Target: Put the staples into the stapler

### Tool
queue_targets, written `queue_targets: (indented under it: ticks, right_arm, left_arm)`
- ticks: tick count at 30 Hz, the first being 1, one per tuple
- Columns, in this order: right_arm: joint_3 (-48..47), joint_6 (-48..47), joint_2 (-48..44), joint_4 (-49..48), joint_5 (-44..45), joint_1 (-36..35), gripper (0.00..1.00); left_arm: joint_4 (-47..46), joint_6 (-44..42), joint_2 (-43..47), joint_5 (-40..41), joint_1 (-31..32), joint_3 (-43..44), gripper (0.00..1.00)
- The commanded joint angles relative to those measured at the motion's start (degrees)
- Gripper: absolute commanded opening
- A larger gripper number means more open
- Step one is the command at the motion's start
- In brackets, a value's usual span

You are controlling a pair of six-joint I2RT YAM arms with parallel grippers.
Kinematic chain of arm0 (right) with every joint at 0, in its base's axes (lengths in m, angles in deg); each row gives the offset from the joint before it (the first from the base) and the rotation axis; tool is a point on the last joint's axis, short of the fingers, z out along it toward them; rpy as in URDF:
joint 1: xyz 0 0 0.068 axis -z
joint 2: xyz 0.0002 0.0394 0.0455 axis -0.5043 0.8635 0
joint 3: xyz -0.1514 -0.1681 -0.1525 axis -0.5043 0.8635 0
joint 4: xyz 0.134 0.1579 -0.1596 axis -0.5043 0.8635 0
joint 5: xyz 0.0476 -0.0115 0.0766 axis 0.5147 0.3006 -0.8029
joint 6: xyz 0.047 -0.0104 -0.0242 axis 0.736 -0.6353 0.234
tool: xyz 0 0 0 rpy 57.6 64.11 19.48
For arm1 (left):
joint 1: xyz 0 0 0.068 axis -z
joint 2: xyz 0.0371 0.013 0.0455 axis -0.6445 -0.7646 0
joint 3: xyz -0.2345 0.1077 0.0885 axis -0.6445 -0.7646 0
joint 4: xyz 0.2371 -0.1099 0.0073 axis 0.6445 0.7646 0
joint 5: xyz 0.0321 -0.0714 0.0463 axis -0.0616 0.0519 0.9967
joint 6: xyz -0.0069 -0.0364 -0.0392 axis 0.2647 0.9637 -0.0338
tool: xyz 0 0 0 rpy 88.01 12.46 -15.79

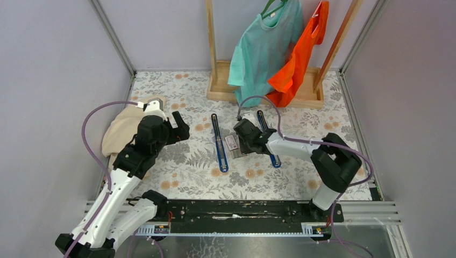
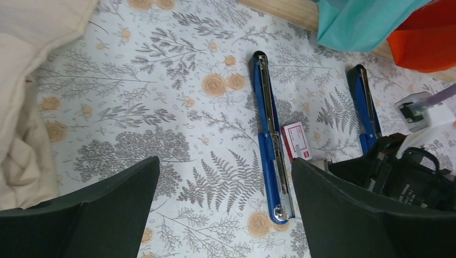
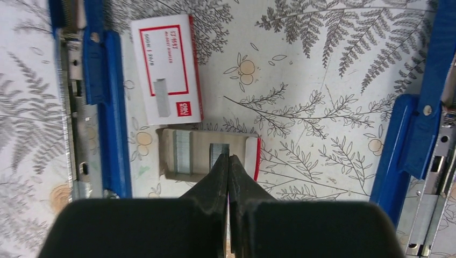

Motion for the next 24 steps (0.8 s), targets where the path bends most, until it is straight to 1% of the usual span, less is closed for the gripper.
queue_targets:
  ticks: [1, 5, 8, 13, 18, 21, 24]
  right_arm:
    - [3.2, 1.6, -7.4, -7.7, -1.4, 0.5, 0.00]
    - [6.7, 2.5, -12.5, -14.1, -2.1, 0.5, 0.00]
    - [8.5, 3.5, -16.0, -18.3, -2.2, 0.5, 0.00]
    - [12.7, 5.6, -21.7, -27.4, -4.0, 0.5, 0.00]
    - [16.1, 7.2, -25.5, -35.7, -6.8, 0.6, 0.00]
    - [18.4, 8.8, -27.7, -41.4, -8.2, 0.6, 0.00]
    - [19.4, 10.5, -28.8, -45.1, -8.7, 0.6, 0.00]
  left_arm:
    - [-4.3, 1.8, -1.4, -5.4, -0.4, 0.3, 1.00]
    - [-6.6, 3.4, -2.2, -10.5, -0.4, -0.9, 1.00]
    - [-11.5, 4.5, -0.7, -15.9, -0.4, -3.5, 1.00]
    - [-17.9, 7.1, 1.1, -22.2, -0.4, -6.4, 1.00]
    - [-23.5, 9.7, 0.7, -28.1, -0.4, -8.0, 1.00]
    - [-28.8, 11.7, 1.0, -32.7, -0.4, -10.4, 1.00]
    - [-33.9, 13.2, 1.8, -36.8, -0.4, -12.1, 1.00]
